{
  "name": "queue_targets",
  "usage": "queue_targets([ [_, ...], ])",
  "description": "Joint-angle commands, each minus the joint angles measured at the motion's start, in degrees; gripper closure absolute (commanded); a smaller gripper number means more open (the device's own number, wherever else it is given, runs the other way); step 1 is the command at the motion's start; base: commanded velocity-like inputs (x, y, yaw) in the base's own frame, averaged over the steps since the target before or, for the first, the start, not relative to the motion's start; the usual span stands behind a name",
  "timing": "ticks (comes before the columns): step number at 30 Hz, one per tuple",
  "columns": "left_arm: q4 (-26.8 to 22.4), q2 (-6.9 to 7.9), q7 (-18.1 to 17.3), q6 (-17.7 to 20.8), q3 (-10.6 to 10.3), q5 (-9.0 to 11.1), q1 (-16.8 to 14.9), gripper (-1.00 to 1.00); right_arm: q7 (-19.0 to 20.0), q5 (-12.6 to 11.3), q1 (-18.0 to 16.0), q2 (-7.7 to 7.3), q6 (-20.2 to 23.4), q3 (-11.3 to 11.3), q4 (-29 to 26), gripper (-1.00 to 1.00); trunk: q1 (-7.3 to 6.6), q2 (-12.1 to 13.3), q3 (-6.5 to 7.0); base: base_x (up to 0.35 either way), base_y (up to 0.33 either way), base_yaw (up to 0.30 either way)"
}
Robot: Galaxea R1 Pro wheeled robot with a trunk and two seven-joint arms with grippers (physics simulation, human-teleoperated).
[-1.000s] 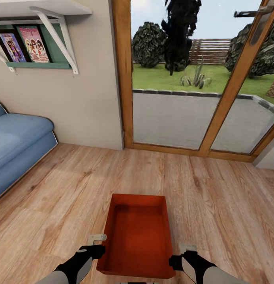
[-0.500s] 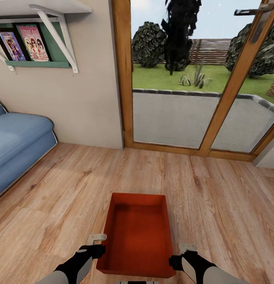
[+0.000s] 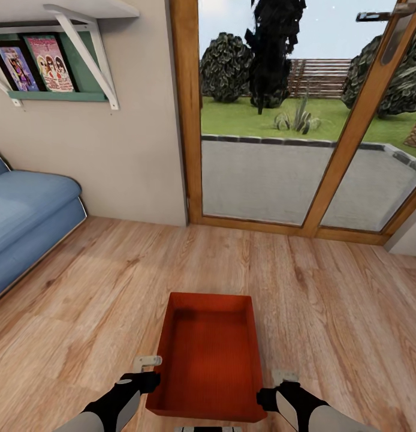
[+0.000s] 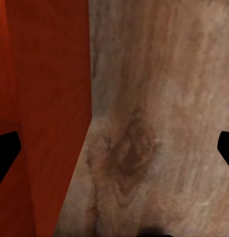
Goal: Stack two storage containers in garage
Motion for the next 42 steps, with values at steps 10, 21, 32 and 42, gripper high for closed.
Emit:
queue_targets([
  [10,-0.1,0.02,0.3,0.2,-0.5,0.6,0.0,1.0,-0.2,0.0,0.0,0.01,0.2,-0.3,-0.1,-1.0,-0.01,0.0,-0.05,0.0,0.0,0.0],
  [21,-0.2,0.02,0.3,0.1,-0.5,0.7,0.0,1.0,-0.1,0.0,0.0,-0.03,-0.1,-0.2,-0.1,1.0,-0.01,0.0,-0.05,0.0,0.0,0.0],
  [32,-0.3,0.11,-0.2,0.0,-0.5,0.9,0.0,1.0,-0.1,0.1,0.0,-0.06,-0.1,-0.2,-0.1,1.0,-0.01,0.0,-0.05,0.0,0.0,0.0],
  [42,-0.3,0.11,-0.2,-0.1,-0.5,0.9,0.0,1.0,-0.1,0.1,0.0,-0.06,-0.2,-0.1,-0.1,1.0,-1.32,2.4,1.03,0.0,0.0,0.0],
])
